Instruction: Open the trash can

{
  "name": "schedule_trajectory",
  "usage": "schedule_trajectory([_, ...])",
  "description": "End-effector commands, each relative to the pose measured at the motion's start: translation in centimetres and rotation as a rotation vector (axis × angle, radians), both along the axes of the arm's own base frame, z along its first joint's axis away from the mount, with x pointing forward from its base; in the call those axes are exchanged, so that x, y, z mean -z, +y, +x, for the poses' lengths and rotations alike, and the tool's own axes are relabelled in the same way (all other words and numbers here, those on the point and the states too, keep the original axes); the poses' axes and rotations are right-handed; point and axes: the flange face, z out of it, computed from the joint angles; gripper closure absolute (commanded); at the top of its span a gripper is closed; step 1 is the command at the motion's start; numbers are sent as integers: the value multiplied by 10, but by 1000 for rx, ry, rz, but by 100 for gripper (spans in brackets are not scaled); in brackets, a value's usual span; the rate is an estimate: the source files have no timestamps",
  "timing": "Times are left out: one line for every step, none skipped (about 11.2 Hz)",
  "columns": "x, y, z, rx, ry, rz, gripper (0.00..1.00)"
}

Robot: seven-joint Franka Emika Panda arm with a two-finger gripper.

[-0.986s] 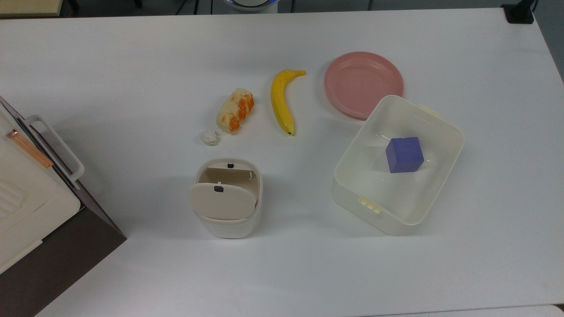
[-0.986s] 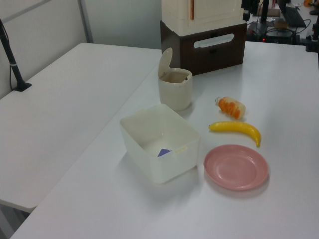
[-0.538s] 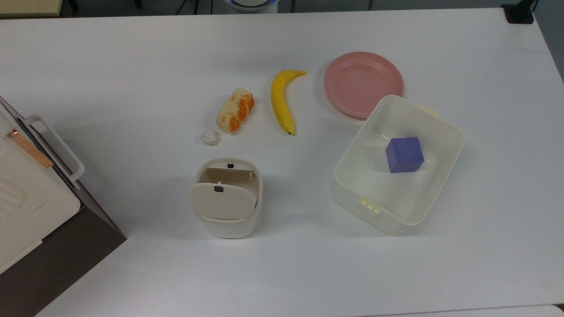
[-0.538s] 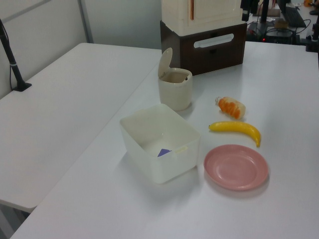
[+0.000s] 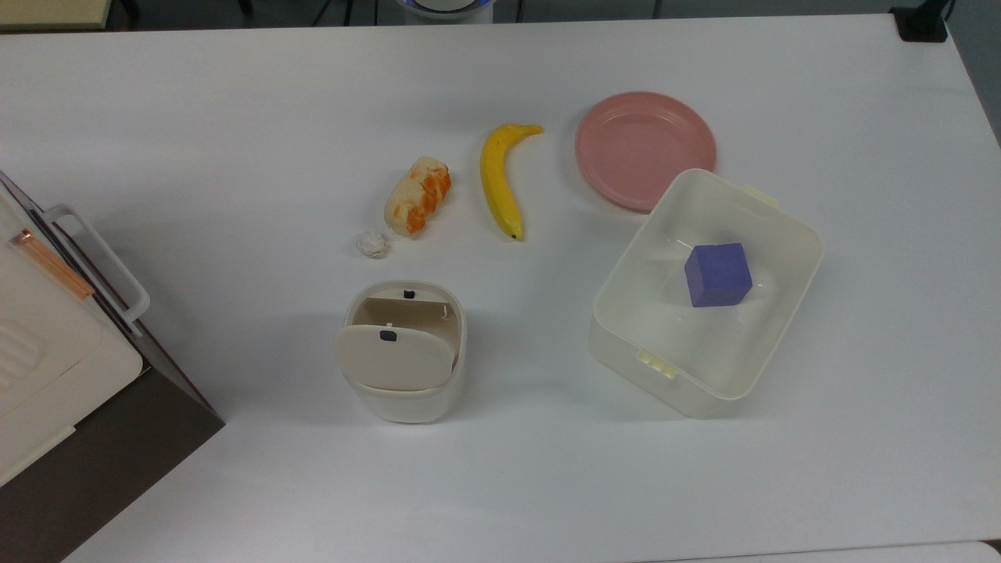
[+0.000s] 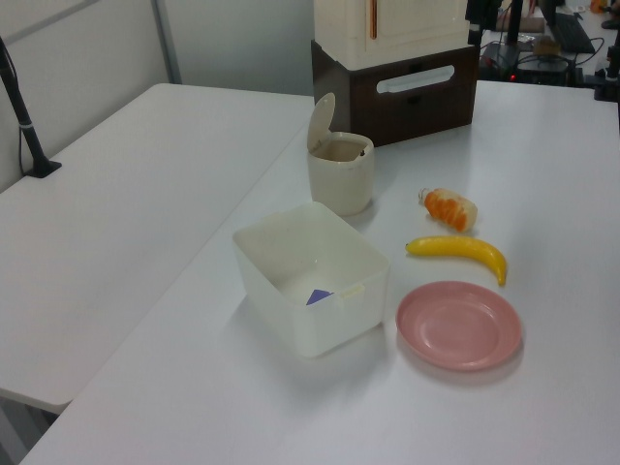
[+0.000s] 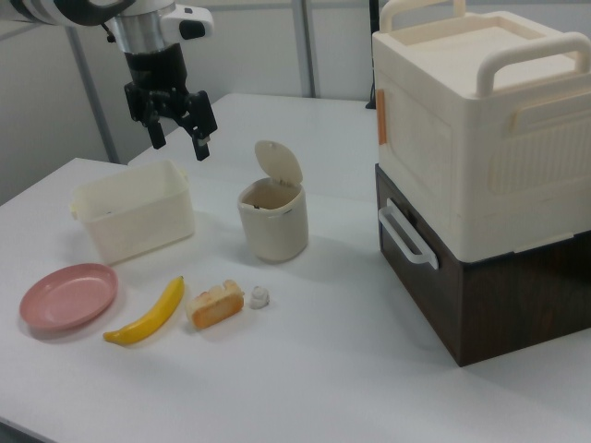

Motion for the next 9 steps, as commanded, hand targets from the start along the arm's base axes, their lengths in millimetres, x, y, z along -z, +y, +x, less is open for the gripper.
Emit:
schedule_trajectory([7, 3, -9, -61, 23, -2, 0])
schedule_trajectory([7, 3, -9, -61, 20, -2, 0])
schedule_trajectory([7, 3, -9, -61, 20, -2, 0])
schedule_trajectory([7, 4, -9, -63, 20, -2, 0])
schedule_trajectory([7, 4, -9, -63, 20, -2, 0])
schedule_trajectory([7, 4, -9, -62, 20, -1, 0])
schedule_trajectory([7, 4, -9, -62, 18, 1, 0])
schedule_trajectory([5, 5, -8, -53, 13, 4, 0])
schedule_trajectory([3, 4, -9, -48, 8, 9, 0])
